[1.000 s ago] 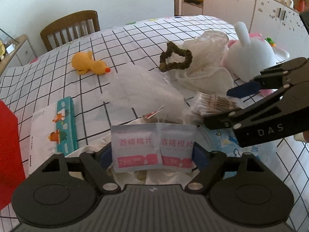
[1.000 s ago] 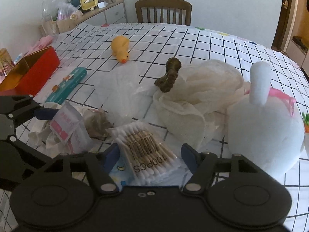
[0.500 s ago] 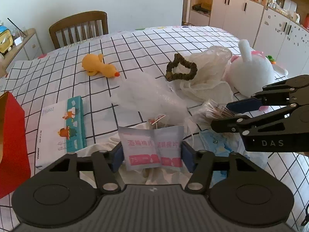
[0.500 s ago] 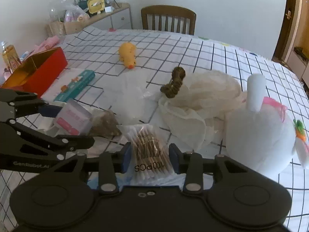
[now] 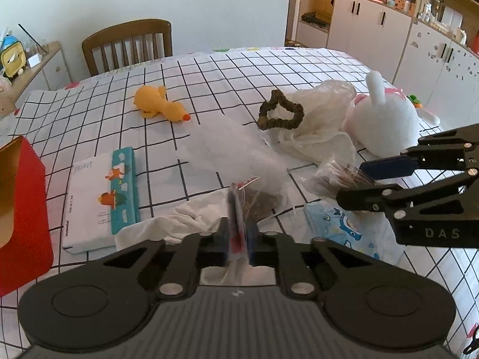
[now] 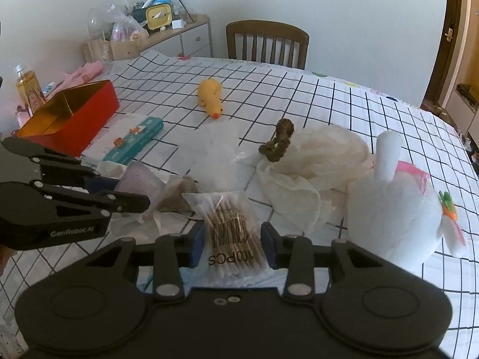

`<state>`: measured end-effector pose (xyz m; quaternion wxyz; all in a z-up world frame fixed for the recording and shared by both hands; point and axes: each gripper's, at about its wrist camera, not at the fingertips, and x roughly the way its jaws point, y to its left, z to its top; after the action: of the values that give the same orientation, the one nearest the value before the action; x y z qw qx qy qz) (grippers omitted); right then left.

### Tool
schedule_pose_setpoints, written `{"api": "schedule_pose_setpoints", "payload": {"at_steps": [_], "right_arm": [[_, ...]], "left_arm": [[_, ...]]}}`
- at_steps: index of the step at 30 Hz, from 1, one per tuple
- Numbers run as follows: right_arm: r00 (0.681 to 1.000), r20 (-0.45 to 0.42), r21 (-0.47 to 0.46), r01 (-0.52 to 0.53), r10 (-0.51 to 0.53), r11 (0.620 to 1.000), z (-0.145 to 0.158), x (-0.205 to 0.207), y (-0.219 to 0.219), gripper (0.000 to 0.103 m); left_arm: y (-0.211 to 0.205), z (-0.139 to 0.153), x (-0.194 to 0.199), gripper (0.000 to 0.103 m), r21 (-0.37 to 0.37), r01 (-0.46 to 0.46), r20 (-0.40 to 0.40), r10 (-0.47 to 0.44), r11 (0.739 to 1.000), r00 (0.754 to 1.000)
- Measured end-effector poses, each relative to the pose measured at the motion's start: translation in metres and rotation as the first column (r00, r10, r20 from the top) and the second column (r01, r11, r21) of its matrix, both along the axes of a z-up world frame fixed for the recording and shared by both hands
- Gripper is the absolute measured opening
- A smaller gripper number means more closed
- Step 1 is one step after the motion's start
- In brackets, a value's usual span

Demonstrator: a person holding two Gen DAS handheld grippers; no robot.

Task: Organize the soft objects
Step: 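Carry the swab bag and wipe packets to the red tin box and release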

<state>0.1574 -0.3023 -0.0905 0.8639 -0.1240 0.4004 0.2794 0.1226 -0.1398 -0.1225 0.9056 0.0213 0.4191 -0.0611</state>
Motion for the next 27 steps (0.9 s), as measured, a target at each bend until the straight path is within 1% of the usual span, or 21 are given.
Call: {"api": "schedule_pose_setpoints", "payload": {"at_steps": [3,7,14,16,21,27], "right_arm": [[1.0,0.003,0.002,-0.005,0.005,1.0,0.002,-0.006,0.002,0.037],[1.0,0.012,0.009,-0.017,0.017,1.0,0.008,-0.016,0.005,0.037],[0.999,0.039,0.044,-0.036,0.034,0.998,0.031,-0.026,0.018,0.037],[0.998,0.056,0.041,-0.046,0.043,0.998,0.038,-0.028,0.025,0.037],[0.995,0.08,0.058,-0.067,0.062,0.996,0.056,-0.029,0.048,0.037],[0.991,0.093,0.088,-0.101,0.093,0.991,0.071,-0.026,0.086,0.037]], "left_arm": [[0.001,0.003,-0.003,0.006,-0.005,-0.008,0.015,0.008,1.0,1.0],[0.004,0.011,-0.01,0.006,-0.015,-0.019,0.045,0.02,1.0,0.999],[0.022,0.034,-0.017,0.006,-0.05,-0.046,0.079,0.05,0.998,0.996],[0.03,0.042,-0.019,0.006,-0.062,-0.056,0.086,0.062,0.997,0.994],[0.055,0.059,-0.025,0.006,-0.064,-0.088,0.114,0.095,0.994,0.989],[0.093,0.075,-0.03,0.006,-0.062,-0.124,0.141,0.132,0.99,0.981]]}}
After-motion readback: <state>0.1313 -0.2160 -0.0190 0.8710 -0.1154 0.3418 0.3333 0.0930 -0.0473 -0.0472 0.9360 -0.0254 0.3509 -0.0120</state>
